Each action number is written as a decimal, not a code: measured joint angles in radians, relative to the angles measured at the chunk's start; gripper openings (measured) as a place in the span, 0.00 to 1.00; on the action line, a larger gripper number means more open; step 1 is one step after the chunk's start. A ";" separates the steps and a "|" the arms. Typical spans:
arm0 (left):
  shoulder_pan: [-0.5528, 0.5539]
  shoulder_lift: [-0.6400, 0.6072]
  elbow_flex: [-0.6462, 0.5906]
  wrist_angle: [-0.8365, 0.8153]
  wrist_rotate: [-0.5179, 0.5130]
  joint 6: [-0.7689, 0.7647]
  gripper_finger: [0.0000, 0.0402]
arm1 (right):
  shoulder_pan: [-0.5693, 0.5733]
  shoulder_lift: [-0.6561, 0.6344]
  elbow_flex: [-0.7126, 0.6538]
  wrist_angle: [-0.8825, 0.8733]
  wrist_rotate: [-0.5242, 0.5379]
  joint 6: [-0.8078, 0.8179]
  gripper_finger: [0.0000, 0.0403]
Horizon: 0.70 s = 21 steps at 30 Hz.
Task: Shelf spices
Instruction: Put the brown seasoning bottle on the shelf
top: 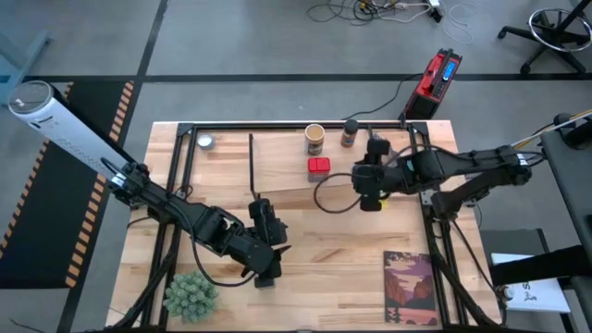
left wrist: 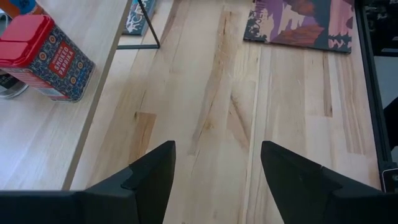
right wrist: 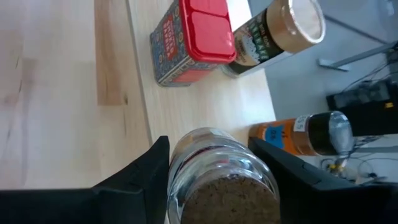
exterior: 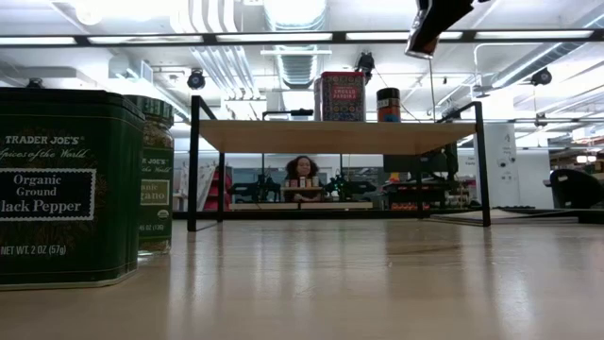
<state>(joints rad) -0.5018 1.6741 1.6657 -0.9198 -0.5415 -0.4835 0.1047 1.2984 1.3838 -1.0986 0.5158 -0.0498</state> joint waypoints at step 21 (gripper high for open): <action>0.000 0.000 0.000 -0.003 0.001 -0.003 0.57 | -0.263 0.076 0.000 0.035 -0.254 0.129 0.44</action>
<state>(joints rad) -0.5018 1.6741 1.6657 -0.9230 -0.5402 -0.4865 -0.1584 1.3740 1.3838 -1.0637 0.2621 0.0794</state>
